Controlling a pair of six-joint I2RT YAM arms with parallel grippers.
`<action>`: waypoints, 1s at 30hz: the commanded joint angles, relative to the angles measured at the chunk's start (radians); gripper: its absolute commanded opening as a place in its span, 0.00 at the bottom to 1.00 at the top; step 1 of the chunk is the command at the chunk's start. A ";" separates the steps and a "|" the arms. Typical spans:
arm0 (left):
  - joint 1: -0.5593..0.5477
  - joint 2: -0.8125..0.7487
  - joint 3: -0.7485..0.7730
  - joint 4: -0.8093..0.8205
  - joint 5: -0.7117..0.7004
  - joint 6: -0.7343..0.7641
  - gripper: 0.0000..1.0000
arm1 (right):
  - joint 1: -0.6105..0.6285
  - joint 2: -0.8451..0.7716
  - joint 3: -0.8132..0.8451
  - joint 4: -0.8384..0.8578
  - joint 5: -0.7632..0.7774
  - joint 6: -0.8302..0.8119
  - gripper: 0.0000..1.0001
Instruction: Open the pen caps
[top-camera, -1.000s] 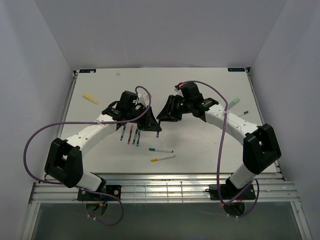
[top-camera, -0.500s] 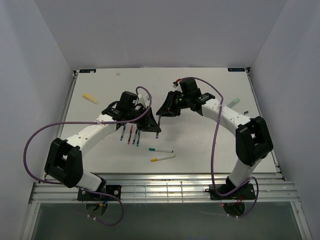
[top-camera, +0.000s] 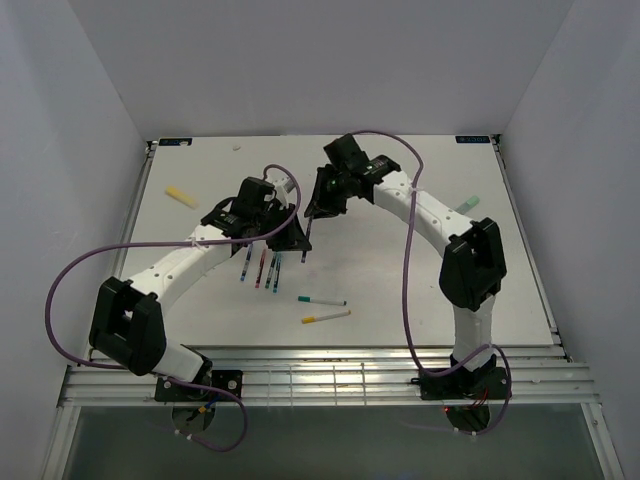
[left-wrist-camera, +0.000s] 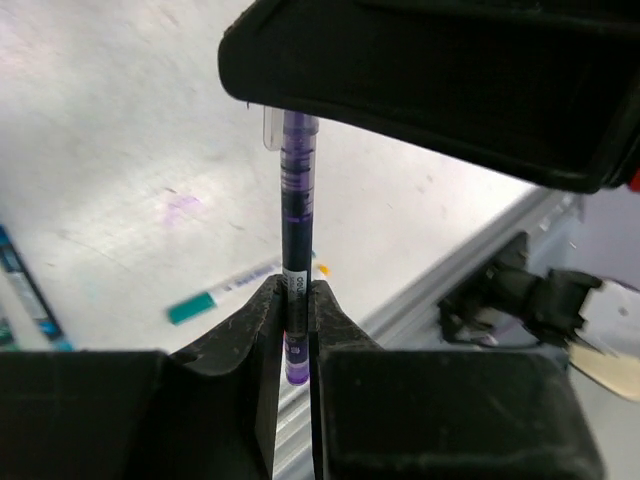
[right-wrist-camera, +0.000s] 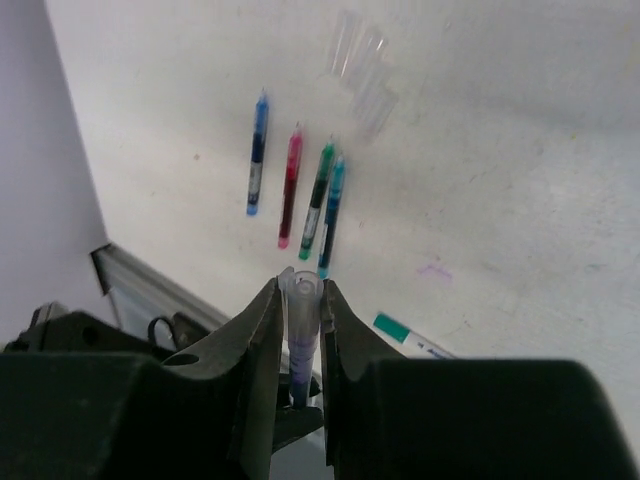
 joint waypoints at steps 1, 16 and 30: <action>-0.009 -0.034 -0.012 -0.195 -0.194 0.072 0.00 | -0.001 0.070 0.185 -0.206 0.459 -0.076 0.08; -0.025 -0.170 -0.197 0.056 0.056 0.029 0.00 | -0.091 0.143 0.132 0.122 -0.062 -0.027 0.08; -0.023 0.103 -0.056 -0.137 -0.328 0.171 0.00 | -0.079 0.135 -0.078 0.229 -0.251 0.025 0.08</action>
